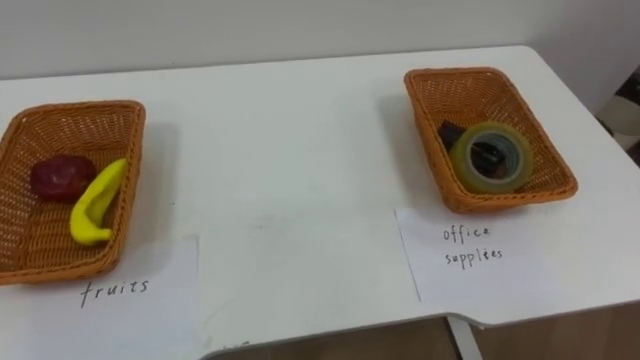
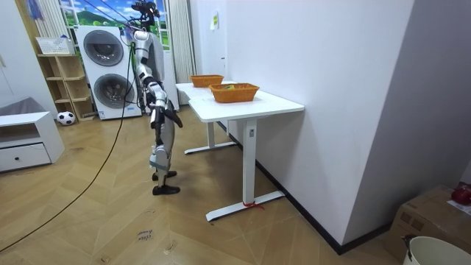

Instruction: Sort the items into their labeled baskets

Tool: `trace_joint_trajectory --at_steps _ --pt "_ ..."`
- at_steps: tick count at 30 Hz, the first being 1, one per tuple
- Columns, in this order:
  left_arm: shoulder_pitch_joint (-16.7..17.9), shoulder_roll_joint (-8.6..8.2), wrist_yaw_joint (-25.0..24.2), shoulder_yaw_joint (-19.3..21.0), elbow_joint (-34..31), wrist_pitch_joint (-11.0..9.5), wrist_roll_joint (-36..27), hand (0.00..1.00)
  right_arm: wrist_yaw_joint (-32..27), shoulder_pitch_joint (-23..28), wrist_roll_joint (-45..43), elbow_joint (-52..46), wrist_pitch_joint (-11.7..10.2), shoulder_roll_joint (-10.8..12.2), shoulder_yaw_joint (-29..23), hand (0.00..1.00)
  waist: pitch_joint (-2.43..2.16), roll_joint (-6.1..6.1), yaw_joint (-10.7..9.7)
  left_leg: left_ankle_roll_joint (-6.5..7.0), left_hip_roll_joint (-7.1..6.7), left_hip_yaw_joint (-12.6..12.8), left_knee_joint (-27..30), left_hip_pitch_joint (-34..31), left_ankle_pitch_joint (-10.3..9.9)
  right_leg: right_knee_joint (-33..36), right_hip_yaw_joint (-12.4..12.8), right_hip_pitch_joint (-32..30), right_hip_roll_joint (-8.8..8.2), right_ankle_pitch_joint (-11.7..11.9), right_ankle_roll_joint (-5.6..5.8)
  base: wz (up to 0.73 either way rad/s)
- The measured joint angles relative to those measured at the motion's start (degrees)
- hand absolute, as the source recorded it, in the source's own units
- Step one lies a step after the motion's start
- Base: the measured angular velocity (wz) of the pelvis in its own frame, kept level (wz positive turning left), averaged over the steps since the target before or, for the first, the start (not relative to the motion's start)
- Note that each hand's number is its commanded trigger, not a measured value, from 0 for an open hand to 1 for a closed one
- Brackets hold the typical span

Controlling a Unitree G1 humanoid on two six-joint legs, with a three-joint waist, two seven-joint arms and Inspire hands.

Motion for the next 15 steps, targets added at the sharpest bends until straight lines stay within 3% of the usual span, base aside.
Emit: trace_joint_trajectory --at_steps 5,6,7,9,11,15 --pt "-0.8 -0.18 -0.2 -1.9 3.0 -1.3 0.0 0.0 5.2 -0.8 -1.8 7.9 -0.3 1.7 6.2 0.0 -0.19 0.64 1.0 0.02 -0.01 -0.1 0.0 0.4 0.0 0.0 0.1 0.4 0.0 0.0 0.0 0.0" --pt "-0.7 -0.28 -0.1 -2.1 3.4 -1.4 0.0 0.0 6.8 -0.9 -2.1 9.7 -0.3 2.2 7.5 0.0 -0.02 1.14 1.2 0.04 0.01 -0.1 0.0 0.7 -0.1 0.0 0.3 0.7 0.03 0.0 0.0 0.0" --pt "-0.8 -0.32 -0.1 -2.1 3.5 -1.4 0.0 0.0 7.8 -0.9 -2.5 10.6 -0.3 2.4 8.3 0.0 0.12 0.91 1.3 0.03 0.03 -0.1 0.0 0.9 -0.2 0.0 0.4 0.9 0.06 0.0 0.0 -0.04" --pt "-0.8 -0.37 -0.1 -2.1 3.8 -1.5 0.1 0.0 12.6 -0.2 -5.5 13.4 -0.3 2.8 11.8 0.0 -0.11 1.54 2.4 0.0 0.15 -0.1 0.3 1.1 -0.6 0.0 0.8 1.2 0.21 0.0 0.0 -0.06" --pt "-0.8 -0.36 0.1 -2.5 3.8 -1.9 0.1 0.0 16.0 -0.2 -6.7 14.8 -0.2 2.9 14.5 0.0 0.11 1.93 2.6 0.0 0.11 -0.1 0.4 1.0 -0.6 0.0 0.8 1.2 0.19 0.0 0.0 0.0" --pt "-1.2 -0.42 0.3 -3.0 3.8 -2.3 0.1 0.0 23.4 -0.3 -8.7 17.9 0.9 3.3 21.2 0.0 0.09 1.85 3.9 0.0 0.14 -0.1 0.4 1.0 -0.6 -0.1 0.6 1.3 0.23 0.0 -0.03 0.0"
